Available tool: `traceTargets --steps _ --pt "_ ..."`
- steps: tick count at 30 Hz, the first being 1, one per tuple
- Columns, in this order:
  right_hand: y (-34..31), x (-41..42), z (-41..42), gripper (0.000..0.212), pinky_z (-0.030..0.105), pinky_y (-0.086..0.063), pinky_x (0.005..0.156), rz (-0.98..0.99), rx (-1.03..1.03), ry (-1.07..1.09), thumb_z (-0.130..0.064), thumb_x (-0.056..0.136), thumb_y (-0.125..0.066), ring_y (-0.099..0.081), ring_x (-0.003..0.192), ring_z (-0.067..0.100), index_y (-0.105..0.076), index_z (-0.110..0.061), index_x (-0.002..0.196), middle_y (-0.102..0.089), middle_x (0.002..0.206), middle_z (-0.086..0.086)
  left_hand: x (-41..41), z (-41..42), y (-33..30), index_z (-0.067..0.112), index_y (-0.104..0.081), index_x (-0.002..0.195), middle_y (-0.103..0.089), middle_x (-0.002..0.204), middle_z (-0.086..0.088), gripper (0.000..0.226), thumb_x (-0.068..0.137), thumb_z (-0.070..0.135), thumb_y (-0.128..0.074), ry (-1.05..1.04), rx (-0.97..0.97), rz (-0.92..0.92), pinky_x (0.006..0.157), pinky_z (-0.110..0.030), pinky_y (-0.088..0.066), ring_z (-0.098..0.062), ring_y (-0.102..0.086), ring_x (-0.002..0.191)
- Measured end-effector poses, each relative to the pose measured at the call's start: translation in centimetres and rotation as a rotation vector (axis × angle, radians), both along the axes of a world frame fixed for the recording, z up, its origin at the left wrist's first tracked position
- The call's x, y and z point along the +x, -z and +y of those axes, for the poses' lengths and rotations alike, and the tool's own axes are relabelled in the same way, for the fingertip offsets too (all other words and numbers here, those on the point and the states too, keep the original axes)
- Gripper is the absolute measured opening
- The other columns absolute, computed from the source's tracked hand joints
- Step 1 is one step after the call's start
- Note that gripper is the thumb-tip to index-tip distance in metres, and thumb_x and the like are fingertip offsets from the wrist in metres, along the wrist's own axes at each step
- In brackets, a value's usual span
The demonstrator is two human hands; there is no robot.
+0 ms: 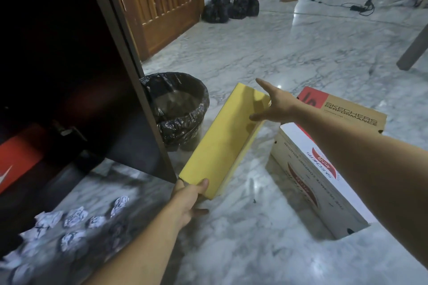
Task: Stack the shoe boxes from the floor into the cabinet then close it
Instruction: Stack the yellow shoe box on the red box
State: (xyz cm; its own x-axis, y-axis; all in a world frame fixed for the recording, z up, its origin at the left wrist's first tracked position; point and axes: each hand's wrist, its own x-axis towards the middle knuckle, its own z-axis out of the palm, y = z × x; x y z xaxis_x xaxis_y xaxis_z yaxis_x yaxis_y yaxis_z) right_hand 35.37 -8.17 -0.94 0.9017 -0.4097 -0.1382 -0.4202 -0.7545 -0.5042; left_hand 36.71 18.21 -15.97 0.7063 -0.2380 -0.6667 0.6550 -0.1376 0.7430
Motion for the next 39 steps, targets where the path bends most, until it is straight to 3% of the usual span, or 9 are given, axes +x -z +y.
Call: traceTargets --steps 3,7,12,17,21,24,29,35,39 --pt "-1.3 0.0 0.5 0.122 0.031 -0.048 0.071 0.115 -0.083 -0.049 -0.029 0.065 -0.090 -0.050 0.119 0.028 -0.007 -0.047 0.153 -0.038 0.151 0.010 -0.3 0.7 -0.6 0.021 -0.048 0.120 -0.062 0.114 -0.005 0.043 0.087 0.005 -0.069 0.008 -0.033 -0.005 0.077 -0.062 -0.055 -0.033 -0.063 0.101" --pt "-2.7 -0.8 1.2 0.127 0.041 -0.058 0.079 0.212 -0.181 -0.076 -0.029 0.056 -0.094 -0.058 0.108 0.030 -0.012 -0.055 0.149 -0.045 0.140 0.009 -0.7 0.7 -1.6 0.016 -0.043 0.120 -0.059 0.100 -0.007 0.045 0.088 -0.008 -0.062 -0.005 -0.072 0.002 0.082 -0.058 -0.053 -0.030 -0.062 0.083" --pt "-5.3 -3.8 1.9 0.109 0.047 -0.061 0.058 0.212 -0.143 -0.017 -0.021 0.066 -0.089 -0.069 0.069 0.034 -0.022 -0.047 0.148 -0.050 0.127 0.015 -2.3 1.4 -3.3 0.019 -0.041 0.126 -0.057 0.104 -0.004 0.055 0.086 -0.011 -0.063 0.006 -0.085 -0.058 0.079 -0.056 -0.054 -0.032 -0.062 0.089" --pt "-8.4 -8.3 3.5 0.067 0.049 -0.060 0.052 0.157 -0.099 0.087 -0.043 0.085 -0.070 -0.067 0.076 0.039 -0.036 -0.044 0.143 -0.049 0.118 0.015 -4.6 3.5 -6.9 0.029 -0.040 0.125 -0.054 0.106 0.000 0.063 0.084 -0.012 -0.064 0.004 -0.125 -0.124 0.075 -0.066 -0.053 -0.030 -0.059 0.085" --pt "-10.5 -12.2 5.5 0.035 0.058 -0.058 0.052 -0.020 0.102 0.224 -0.050 0.091 -0.058 -0.060 0.084 0.034 -0.055 -0.033 0.121 -0.053 0.109 0.013 -6.1 5.9 -10.6 0.033 -0.052 0.114 -0.057 0.109 -0.005 0.034 0.086 0.026 -0.069 -0.100 -0.250 -0.039 0.072 -0.061 -0.048 -0.030 -0.053 0.094" --pt "-11.6 -14.9 7.5 0.027 0.064 -0.056 0.055 -0.143 0.220 0.318 -0.043 0.095 -0.055 -0.061 0.086 0.031 -0.056 -0.029 0.117 -0.059 0.103 0.011 -7.6 7.4 -13.5 0.031 -0.057 0.094 -0.059 0.096 -0.003 0.018 0.089 0.046 -0.063 -0.174 -0.295 0.003 0.077 -0.059 -0.047 -0.026 -0.055 0.088" --pt "-13.9 -18.6 11.3 0.021 0.074 -0.050 0.058 -0.265 0.321 0.362 -0.028 0.093 -0.057 -0.063 0.080 0.029 -0.059 -0.030 0.114 -0.066 0.093 0.011 -9.7 10.5 -17.4 0.023 -0.058 0.089 -0.061 0.098 -0.003 0.010 0.092 0.029 -0.064 -0.322 -0.216 -0.238 0.058 -0.026 -0.043 -0.017 -0.054 0.071" --pt "-18.2 -21.5 16.5 0.017 0.076 -0.048 0.067 -0.360 0.414 0.275 -0.021 0.093 -0.054 -0.057 0.074 0.028 -0.067 -0.024 0.105 -0.059 0.087 0.012 -11.7 16.6 -22.3 0.034 -0.070 0.084 -0.065 0.095 -0.005 0.006 0.085 0.037 -0.066 -0.327 -0.258 -0.298 0.068 -0.040 -0.051 -0.029 -0.060 0.087" --pt "-20.7 -22.6 20.3 0.022 0.071 -0.053 0.063 -0.402 0.462 0.220 -0.030 0.094 -0.058 -0.060 0.082 0.023 -0.065 -0.027 0.116 -0.065 0.100 0.004 -12.6 20.8 -25.8 0.027 -0.066 0.114 -0.065 0.094 -0.002 0.029 0.086 0.033 -0.067 -0.393 -0.255 -0.416 0.082 -0.046 -0.050 -0.027 -0.061 0.087"
